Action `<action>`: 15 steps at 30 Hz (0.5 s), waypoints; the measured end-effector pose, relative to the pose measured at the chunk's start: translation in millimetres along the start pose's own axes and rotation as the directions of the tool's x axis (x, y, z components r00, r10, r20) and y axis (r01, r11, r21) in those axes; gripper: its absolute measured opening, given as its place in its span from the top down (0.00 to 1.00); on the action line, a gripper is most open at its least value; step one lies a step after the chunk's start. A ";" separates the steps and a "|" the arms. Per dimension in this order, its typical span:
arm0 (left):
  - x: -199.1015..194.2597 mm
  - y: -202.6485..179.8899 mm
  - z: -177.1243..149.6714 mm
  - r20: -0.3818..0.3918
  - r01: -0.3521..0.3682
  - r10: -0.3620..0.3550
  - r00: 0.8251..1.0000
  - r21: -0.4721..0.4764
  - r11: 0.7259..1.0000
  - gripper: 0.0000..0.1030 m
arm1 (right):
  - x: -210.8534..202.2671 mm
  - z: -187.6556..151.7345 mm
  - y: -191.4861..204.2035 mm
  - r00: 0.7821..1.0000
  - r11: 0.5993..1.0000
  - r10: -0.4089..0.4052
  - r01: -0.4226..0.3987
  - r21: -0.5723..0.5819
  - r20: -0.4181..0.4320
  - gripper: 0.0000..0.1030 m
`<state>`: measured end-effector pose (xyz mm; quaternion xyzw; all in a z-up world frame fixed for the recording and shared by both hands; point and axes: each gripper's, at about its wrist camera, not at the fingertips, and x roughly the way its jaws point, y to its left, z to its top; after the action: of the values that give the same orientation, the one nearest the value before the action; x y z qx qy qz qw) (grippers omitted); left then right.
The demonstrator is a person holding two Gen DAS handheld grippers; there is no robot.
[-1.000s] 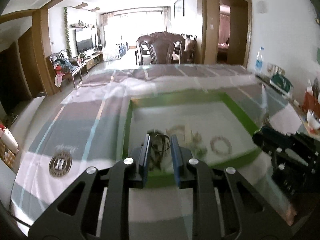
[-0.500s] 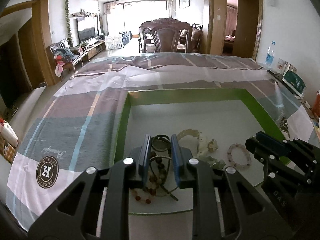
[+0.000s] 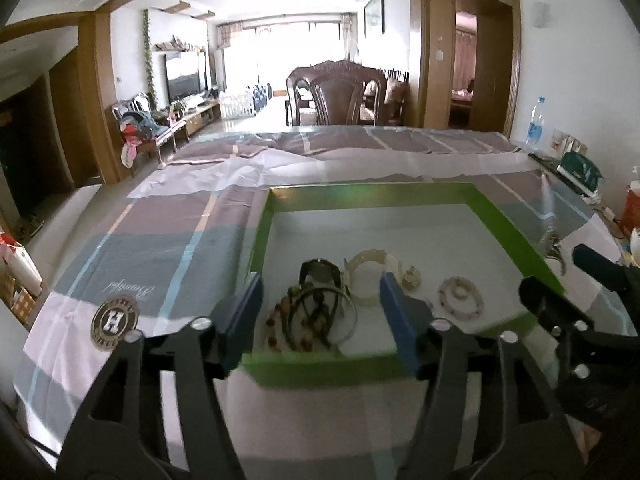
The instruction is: Organize jewelry
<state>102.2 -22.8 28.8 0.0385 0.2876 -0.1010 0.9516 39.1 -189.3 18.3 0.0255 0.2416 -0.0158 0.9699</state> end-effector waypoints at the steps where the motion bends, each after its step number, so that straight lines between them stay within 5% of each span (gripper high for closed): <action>1: -8.4 -2.1 -6.0 0.011 0.000 0.000 1.000 0.003 1.000 0.35 | -11.3 -5.1 -0.1 1.000 1.000 -0.003 0.003 0.004 0.023 0.06; 4: -28.1 -6.4 -24.3 0.024 -0.017 0.017 1.000 0.009 1.000 0.34 | -32.9 -22.8 0.4 0.997 0.999 -0.034 0.033 0.006 0.068 0.03; 15: -78.7 -7.2 -55.5 0.050 -0.076 0.077 0.996 -0.025 0.997 0.20 | -47.1 -46.9 -0.4 0.999 1.000 -0.029 0.029 0.009 0.014 0.03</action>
<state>6.7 -9.1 26.2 0.0359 0.2625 -0.0620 0.9623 -24.5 -186.2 -1.0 0.0259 0.2352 -0.0312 0.9711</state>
